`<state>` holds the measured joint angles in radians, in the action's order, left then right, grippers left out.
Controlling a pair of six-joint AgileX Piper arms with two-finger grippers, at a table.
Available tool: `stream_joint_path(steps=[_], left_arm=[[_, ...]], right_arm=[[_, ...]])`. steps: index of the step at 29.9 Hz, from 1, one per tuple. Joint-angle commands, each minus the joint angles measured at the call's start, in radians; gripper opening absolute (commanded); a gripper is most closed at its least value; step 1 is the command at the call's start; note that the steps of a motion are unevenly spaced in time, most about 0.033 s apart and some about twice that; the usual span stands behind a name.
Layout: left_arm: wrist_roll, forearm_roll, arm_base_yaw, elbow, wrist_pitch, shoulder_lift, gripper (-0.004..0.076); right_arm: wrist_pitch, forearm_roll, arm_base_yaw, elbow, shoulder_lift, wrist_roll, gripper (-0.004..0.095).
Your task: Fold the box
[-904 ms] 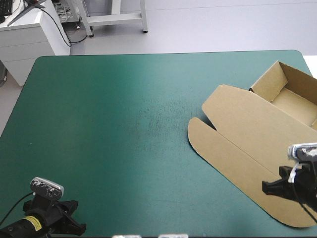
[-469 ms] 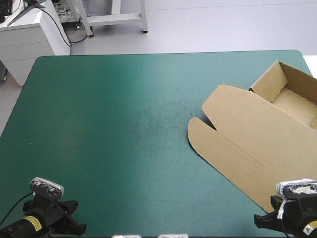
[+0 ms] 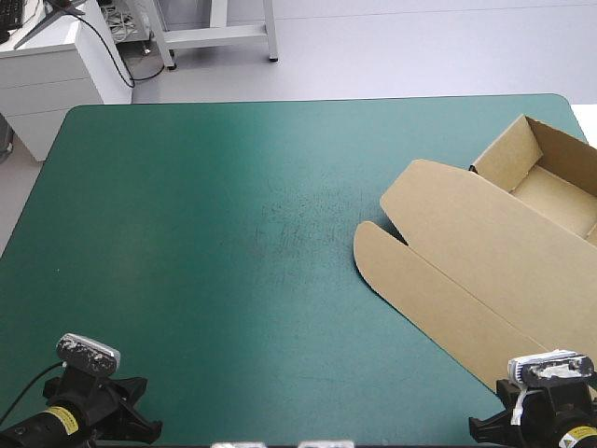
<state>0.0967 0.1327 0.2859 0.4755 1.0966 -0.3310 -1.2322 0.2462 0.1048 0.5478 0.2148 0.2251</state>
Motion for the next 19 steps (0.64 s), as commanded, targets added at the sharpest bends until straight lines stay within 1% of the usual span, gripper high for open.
stream_joint_path(steps=[1,19], left_arm=[[-0.005,0.021,0.001,0.024,-0.051,-0.010,-0.0008],[-0.006,0.021,0.001,0.024,-0.051,-0.010,-0.0008]], right_arm=[[0.050,0.024,-0.001,0.005,0.012,0.009,-0.0019],[0.056,0.031,-0.001,-0.007,0.012,0.009,-0.0019]])
